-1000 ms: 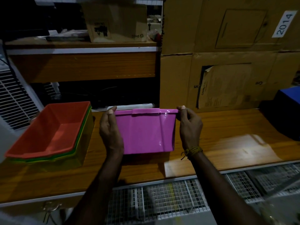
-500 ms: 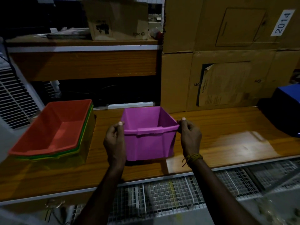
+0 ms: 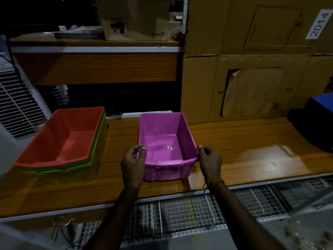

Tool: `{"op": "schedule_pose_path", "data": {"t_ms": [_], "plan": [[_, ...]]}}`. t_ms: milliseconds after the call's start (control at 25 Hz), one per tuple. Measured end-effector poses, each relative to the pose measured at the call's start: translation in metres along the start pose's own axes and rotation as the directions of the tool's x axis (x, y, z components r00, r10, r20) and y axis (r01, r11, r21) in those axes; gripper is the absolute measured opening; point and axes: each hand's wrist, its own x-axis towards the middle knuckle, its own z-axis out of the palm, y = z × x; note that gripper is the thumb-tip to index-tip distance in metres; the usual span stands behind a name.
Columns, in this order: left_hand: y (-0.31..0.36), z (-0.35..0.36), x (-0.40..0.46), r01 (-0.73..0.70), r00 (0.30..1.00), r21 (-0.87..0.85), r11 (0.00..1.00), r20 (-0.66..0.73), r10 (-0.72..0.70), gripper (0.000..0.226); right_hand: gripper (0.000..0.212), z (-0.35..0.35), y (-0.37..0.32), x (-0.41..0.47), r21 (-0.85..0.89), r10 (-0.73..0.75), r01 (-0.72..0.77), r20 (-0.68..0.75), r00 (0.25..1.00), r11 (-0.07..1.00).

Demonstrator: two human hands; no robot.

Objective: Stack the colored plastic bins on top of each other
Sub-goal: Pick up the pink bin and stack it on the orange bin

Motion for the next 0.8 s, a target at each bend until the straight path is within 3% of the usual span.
{"op": "schedule_pose_path", "data": {"t_ms": [160,280,440,800], "plan": [[-0.002,0.007,-0.005,0.056,0.997,0.036,0.998,0.05,-0.057,0.023,0.021,-0.001,0.008,0.001,-0.032,0.033,-0.032,0.027,0.999,0.999],[-0.001,0.016,-0.008,0.015,0.999,0.166,0.986,0.034,-0.021,0.008,0.018,-0.004,0.013,0.005,-0.03,0.043,-0.041,0.056,0.998,0.999],[0.006,0.031,-0.005,0.0,1.0,0.442,0.897,-0.002,0.001,0.014,0.02,-0.005,0.016,0.018,-0.019,0.024,-0.022,0.106,0.994,1.0],[0.022,0.061,0.016,0.014,0.999,0.654,0.757,0.021,-0.036,0.024,0.024,0.011,0.015,0.055,-0.076,-0.041,0.06,0.229,0.973,0.995]]}}
